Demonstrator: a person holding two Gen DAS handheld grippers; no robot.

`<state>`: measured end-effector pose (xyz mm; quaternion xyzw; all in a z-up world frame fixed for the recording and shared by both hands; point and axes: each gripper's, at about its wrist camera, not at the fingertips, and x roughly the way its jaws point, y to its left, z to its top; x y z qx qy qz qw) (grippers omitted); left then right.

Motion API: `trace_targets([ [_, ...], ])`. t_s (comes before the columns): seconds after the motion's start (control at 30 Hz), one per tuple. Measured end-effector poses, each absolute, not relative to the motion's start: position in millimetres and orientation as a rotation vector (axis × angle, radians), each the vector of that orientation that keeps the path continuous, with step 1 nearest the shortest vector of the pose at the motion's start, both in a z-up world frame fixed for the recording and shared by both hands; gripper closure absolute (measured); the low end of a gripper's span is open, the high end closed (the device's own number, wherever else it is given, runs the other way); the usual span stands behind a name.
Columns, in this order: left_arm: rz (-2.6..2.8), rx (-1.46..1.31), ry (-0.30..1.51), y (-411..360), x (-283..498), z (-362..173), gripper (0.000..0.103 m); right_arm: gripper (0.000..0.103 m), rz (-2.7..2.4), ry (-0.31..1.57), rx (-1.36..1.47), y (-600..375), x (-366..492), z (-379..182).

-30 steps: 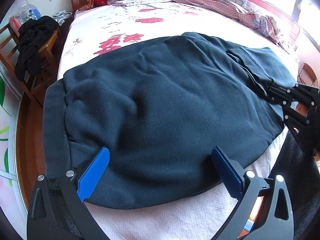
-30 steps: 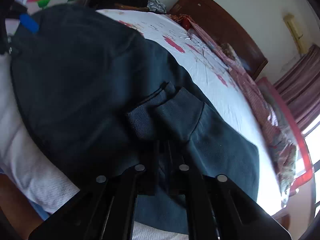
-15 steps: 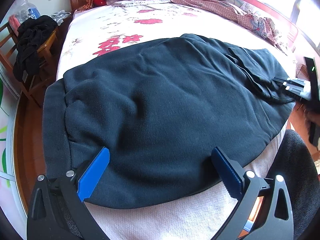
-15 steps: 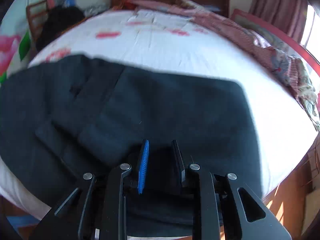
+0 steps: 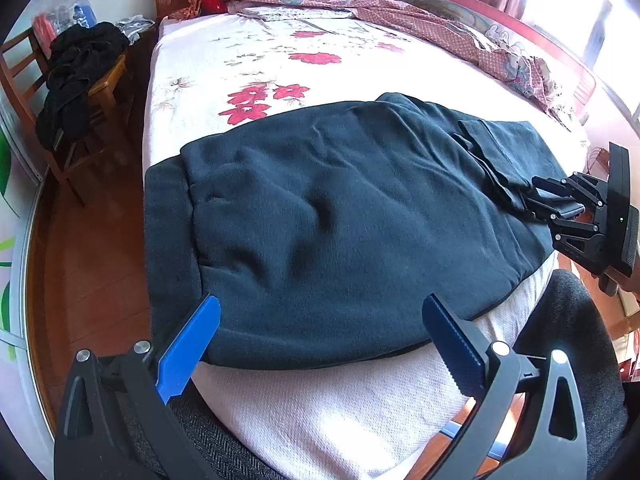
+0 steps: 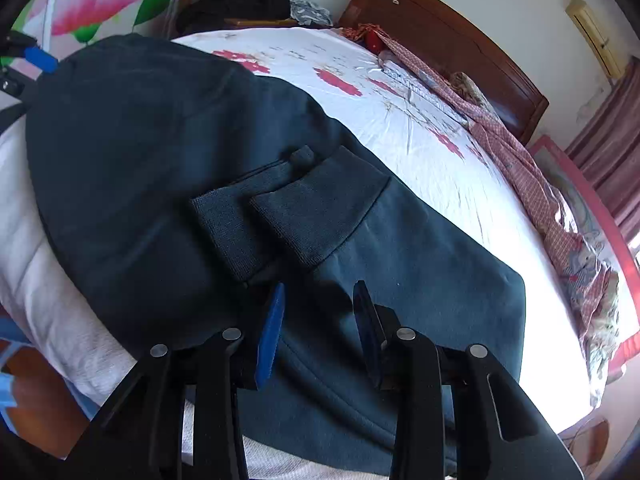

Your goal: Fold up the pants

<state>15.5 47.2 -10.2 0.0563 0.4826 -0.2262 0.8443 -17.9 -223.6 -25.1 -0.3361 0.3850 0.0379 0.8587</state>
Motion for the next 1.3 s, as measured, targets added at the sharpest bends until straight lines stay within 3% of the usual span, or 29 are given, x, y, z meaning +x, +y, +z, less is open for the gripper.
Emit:
trace_targets([
  [0.07,-0.475,0.132,1.026,46,15,-12,0.002,0.09,0.087,0.824,-0.709,-221,-13,-25],
  [0.13,-0.472,0.138,1.032,45,16,-13,0.002,0.095,0.081,0.809,-0.689,-220,-16,-14],
  [0.3,-0.471,0.138,1.038,46,17,-14,0.002,0.096,0.072,0.741,-0.654,-210,-32,15],
  [0.53,-0.458,0.175,1.056,40,19,-16,0.002,0.094,0.061,0.804,-0.695,-202,-13,-37],
  [0.67,-0.472,0.168,1.06,44,16,-15,0.002,0.089,0.117,0.871,-0.568,-209,-18,-1],
  [0.8,-0.474,0.185,1.056,42,14,-14,0.002,0.089,-0.002,0.76,-0.334,-239,-13,45],
  [0.93,-0.486,0.158,1.053,46,15,-12,0.002,0.087,-0.097,0.887,-0.148,-276,14,8],
  [0.97,-0.488,0.151,1.053,47,15,-11,0.002,0.087,-0.075,0.952,-0.203,-268,16,-13],
  [1.0,-0.49,0.146,1.05,48,15,-11,0.002,0.087,-0.089,0.9,-0.335,-252,7,-22],
  [1.07,-0.494,0.149,1.046,49,13,-9,0.002,0.088,-0.093,0.893,-0.445,-237,5,-22],
  [1.2,-0.487,0.141,1.026,54,11,-3,0.002,0.087,-0.07,0.805,-0.291,-238,5,14],
  [1.3,-0.498,0.091,0.984,69,14,11,0.002,0.087,-0.025,0.926,-0.342,-224,17,-18],
])
